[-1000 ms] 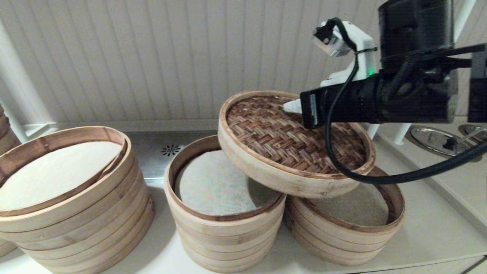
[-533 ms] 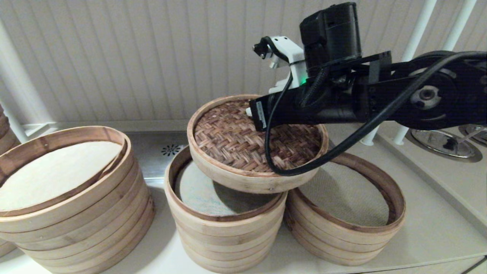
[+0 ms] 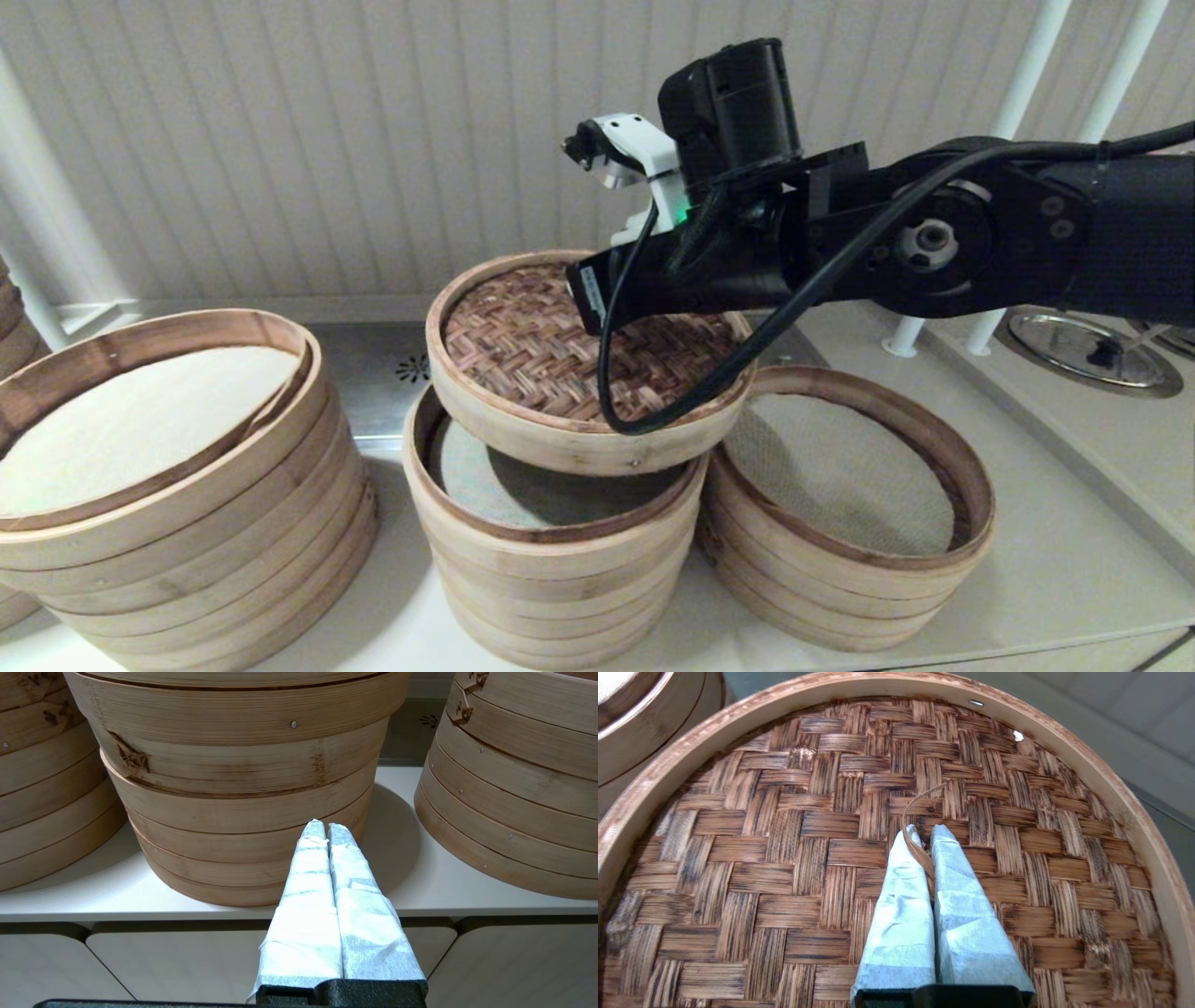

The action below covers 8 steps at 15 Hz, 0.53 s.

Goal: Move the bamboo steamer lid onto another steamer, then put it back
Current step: Put the steamer

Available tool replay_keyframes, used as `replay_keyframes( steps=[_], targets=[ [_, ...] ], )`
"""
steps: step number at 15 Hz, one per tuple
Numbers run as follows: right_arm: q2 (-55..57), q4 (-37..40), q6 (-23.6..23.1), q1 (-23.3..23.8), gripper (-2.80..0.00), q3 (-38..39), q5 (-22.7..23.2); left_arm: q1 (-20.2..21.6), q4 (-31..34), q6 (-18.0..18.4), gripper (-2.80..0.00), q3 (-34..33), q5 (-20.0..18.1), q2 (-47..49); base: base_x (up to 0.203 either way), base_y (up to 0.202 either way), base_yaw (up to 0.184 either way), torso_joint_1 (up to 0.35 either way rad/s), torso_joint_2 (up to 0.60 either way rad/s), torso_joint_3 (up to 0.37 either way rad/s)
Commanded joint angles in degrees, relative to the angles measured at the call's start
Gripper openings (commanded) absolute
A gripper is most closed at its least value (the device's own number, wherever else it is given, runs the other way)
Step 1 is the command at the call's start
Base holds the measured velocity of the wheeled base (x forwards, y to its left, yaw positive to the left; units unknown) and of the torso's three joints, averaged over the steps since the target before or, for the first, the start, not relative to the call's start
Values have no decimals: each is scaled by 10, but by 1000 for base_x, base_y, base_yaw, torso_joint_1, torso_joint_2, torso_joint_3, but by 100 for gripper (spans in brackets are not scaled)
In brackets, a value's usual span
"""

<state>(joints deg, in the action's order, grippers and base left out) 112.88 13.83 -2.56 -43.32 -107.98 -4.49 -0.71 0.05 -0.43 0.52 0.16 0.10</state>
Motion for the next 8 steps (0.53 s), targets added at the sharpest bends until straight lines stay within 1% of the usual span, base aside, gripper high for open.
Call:
replay_keyframes(
  steps=[1,2,8],
  targets=[
    [13,12,-1,-6,-280,-12,1,0,0,0,-280,0,0,0,0,0,0,0,0,0],
    [18,21,0,-11,-280,-17,1,0,0,0,-280,0,0,0,0,0,0,0,0,0],
    [46,20,0,-21,-280,-30,0,0,0,-1,-280,0,0,0,0,0,0,0,0,0]
  ],
)
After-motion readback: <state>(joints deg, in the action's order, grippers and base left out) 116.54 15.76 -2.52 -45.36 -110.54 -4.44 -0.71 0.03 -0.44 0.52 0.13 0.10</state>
